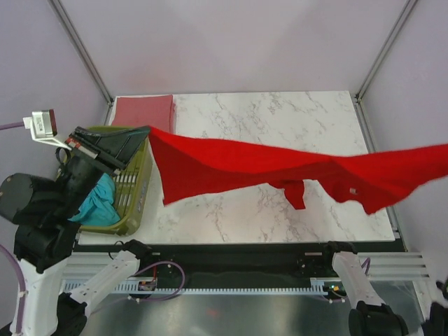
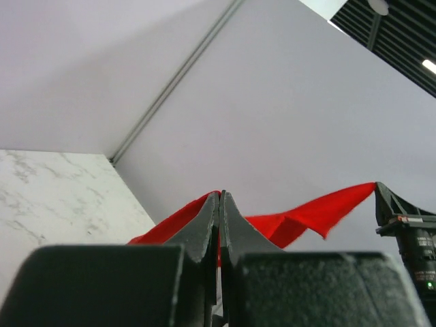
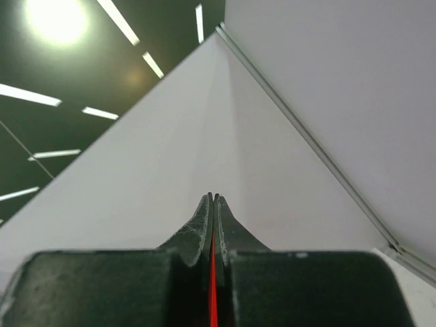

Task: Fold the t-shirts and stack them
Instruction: Flatten the tshirt out

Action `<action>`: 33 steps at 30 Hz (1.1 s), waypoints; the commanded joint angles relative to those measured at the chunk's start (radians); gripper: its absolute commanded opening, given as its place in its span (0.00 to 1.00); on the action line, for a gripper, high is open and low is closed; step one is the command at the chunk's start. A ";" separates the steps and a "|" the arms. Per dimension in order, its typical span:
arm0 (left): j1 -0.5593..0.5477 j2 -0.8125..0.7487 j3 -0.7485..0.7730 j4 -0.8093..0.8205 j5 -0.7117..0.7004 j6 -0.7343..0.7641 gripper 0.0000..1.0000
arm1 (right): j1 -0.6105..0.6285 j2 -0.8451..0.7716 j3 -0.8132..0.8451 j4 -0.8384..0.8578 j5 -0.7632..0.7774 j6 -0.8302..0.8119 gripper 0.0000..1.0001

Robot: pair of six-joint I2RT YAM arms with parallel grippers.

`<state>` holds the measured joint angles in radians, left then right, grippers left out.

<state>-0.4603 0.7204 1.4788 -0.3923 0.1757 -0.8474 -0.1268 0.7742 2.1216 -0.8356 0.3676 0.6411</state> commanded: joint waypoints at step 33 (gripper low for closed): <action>0.235 0.927 0.173 0.038 -0.111 0.235 0.02 | 0.092 0.961 -0.364 0.714 -0.283 -0.270 0.00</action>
<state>-0.2424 1.6894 1.5455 -0.4267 0.0071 -0.6643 -0.0364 1.7794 1.6619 -0.2905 0.1436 0.4099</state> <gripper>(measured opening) 0.027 0.007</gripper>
